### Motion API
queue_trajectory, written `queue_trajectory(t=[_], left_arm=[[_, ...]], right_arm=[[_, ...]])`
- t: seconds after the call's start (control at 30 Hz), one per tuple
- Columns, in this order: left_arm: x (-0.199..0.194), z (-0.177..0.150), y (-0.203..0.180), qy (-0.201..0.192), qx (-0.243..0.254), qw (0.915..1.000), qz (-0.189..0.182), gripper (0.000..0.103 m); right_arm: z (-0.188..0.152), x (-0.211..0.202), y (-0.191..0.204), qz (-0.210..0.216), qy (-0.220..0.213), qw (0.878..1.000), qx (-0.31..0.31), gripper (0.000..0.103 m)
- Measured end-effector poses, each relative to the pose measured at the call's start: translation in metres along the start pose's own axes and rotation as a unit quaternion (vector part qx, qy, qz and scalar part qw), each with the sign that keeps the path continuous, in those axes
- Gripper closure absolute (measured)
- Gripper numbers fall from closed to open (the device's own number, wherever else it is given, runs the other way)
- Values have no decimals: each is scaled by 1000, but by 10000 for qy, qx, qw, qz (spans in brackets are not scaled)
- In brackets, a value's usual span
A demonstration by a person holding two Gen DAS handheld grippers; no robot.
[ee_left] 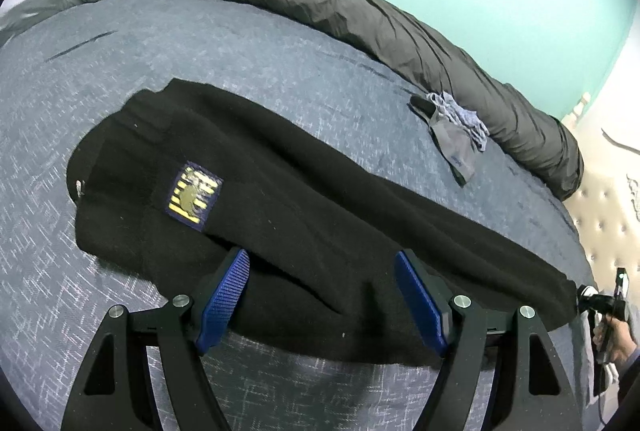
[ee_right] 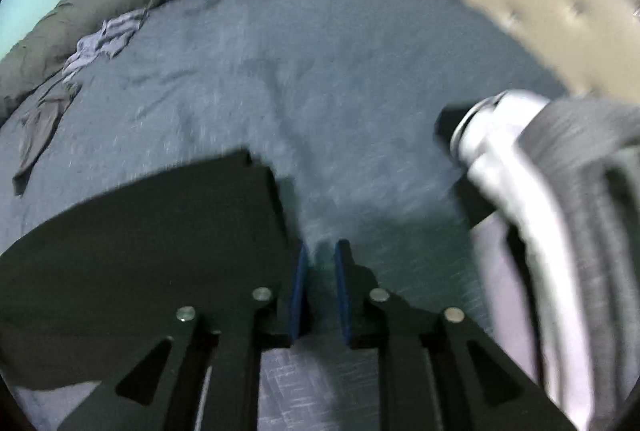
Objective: Fold clothes
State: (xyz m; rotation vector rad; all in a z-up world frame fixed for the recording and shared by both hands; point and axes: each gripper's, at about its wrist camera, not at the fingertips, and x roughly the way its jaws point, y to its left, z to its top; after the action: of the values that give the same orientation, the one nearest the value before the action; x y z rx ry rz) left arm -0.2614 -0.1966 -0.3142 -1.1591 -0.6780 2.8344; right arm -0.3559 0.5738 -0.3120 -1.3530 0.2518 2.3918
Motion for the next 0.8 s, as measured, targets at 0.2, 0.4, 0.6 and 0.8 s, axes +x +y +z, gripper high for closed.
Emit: queue_trajectory(t=[0.2,0.4,0.6,0.8], left_arm=[[1,1,4,42,-60,10000,-4,24],[0,1,0,26,129,9999,61,24],[2,-1,-1,83,214,9997,53,24],[-1,0,4,50,181,9998,66,24]], right_arm=[[6,-36,84,1395,-528,9827,-1100,76],[-17,-39,211,2547,-76,9345,-2485,69],[-40,-31,311,2850,239,8927,-3482,61],[-59,-19,364,2813,411,8612,-4213,61]])
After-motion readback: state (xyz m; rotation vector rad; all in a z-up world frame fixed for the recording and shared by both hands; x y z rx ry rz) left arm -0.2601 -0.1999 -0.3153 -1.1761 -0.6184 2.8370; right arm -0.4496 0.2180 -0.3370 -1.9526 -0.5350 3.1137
